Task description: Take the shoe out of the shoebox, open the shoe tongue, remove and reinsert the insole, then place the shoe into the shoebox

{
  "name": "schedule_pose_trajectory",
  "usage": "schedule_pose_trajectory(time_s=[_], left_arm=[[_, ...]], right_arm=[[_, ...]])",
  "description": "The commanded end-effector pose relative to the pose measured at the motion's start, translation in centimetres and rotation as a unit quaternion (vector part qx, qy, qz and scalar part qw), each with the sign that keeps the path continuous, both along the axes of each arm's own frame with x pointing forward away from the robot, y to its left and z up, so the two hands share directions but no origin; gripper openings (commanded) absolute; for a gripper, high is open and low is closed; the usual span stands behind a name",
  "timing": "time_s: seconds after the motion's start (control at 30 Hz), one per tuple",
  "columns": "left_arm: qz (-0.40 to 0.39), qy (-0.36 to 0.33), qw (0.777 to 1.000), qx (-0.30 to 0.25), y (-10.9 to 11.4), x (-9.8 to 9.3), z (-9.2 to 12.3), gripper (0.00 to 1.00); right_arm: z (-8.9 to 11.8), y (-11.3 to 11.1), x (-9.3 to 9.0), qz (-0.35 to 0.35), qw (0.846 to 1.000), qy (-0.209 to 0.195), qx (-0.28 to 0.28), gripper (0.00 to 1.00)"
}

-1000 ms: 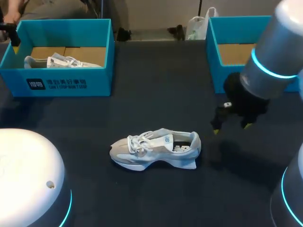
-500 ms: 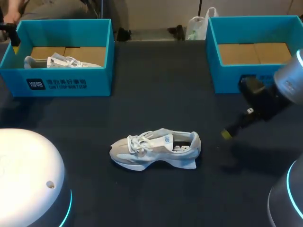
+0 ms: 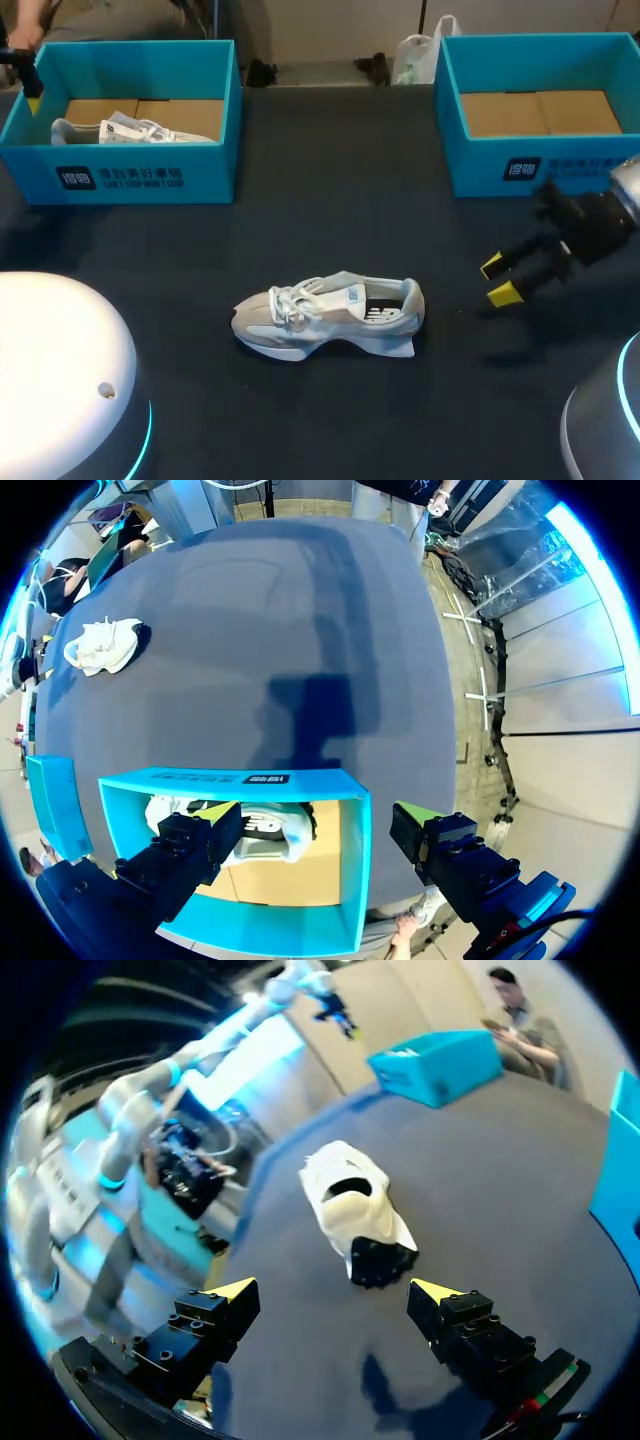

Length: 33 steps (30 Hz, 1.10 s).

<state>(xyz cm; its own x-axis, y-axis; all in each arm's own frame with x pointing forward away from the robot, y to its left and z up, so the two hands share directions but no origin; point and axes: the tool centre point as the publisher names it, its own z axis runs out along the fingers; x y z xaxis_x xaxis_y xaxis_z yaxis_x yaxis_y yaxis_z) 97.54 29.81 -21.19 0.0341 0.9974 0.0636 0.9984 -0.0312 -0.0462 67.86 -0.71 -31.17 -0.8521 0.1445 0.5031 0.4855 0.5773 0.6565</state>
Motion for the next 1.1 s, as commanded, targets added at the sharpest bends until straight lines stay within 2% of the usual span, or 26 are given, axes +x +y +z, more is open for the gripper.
schedule_pose_trajectory(time_s=[0.03,0.13,0.27,0.43,0.87,0.93,1.0,1.1], left_arm=[[0.000,-0.001,1.000,0.001,0.0,-0.1,0.0,1.00],[0.000,-0.001,1.000,0.001,0.0,-0.1,0.0,1.00],[0.000,-0.001,1.000,0.001,0.0,-0.1,0.0,1.00],[0.000,-0.001,1.000,0.001,0.0,-0.1,0.0,1.00],[0.000,-0.001,1.000,0.001,0.0,-0.1,0.0,1.00],[0.000,-0.001,1.000,0.001,0.0,-0.1,0.0,1.00],[0.000,-0.001,1.000,0.001,0.0,-0.1,0.0,1.00],[0.000,-0.001,1.000,0.001,0.0,-0.1,0.0,1.00]], right_arm=[[-1.5,-2.1,-0.3,0.032,0.996,-0.016,0.086,1.00],[-2.2,-3.2,-0.7,0.013,0.993,-0.057,0.100,1.00],[-3.0,-3.6,-1.0,-0.005,0.990,-0.092,0.102,1.00],[-3.9,-3.5,-1.3,-0.048,0.989,-0.128,0.064,1.00],[-4.0,-3.4,-1.4,-0.051,0.989,-0.130,0.056,1.00],[-4.8,-3.3,-1.3,-0.047,0.985,-0.151,0.066,1.00],[-5.4,-3.7,-1.1,-0.046,0.977,-0.184,0.097,1.00],[-5.8,-4.0,-0.9,-0.050,0.964,-0.240,0.101,1.00]])
